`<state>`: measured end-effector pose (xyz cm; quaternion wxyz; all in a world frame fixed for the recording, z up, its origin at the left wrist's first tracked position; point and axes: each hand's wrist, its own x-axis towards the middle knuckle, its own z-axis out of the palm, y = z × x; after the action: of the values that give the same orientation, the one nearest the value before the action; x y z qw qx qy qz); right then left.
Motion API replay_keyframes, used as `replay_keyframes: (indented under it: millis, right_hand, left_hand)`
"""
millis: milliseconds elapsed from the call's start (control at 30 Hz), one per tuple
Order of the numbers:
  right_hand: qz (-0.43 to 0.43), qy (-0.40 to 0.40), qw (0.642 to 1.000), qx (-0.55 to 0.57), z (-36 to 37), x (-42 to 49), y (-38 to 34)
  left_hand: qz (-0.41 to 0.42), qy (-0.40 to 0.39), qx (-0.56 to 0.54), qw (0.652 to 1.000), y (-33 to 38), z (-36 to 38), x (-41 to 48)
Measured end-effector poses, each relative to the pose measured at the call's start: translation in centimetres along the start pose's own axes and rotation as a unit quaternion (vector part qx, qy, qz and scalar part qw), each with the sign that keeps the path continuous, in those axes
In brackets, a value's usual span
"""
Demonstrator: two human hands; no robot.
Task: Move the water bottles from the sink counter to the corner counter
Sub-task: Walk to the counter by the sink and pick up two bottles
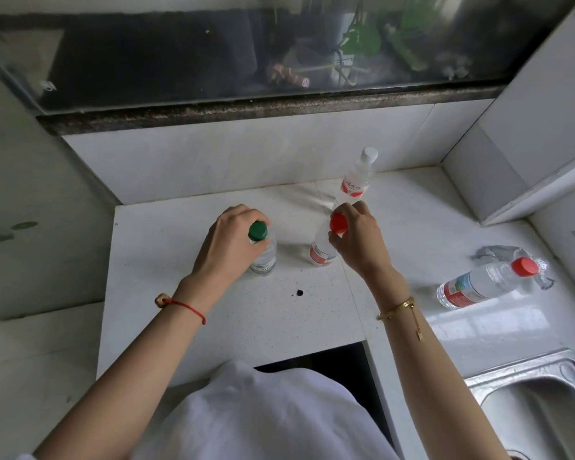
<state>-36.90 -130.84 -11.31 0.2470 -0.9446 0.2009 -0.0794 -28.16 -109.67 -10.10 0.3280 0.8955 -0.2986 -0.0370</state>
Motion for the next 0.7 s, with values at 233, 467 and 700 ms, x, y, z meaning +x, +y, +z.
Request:
replay_keyframes:
  millis: [233, 467, 700]
  right_hand:
    - [-0.050, -0.001, 0.998, 0.045, -0.4, -4.2, -1.9]
    - [-0.092, -0.041, 0.993, 0.066, -1.0, -7.9, -4.6]
    - [-0.165, -0.093, 0.980, 0.060, -0.1, -10.7, -7.1]
  left_hand:
    - [-0.027, 0.037, -0.026, 0.999, 0.0, -1.2, -3.4]
    - [-0.066, 0.074, -0.012, 0.995, 0.0, -2.4, -9.4]
    - [-0.132, 0.114, 0.004, 0.985, -0.1, -3.7, -16.3]
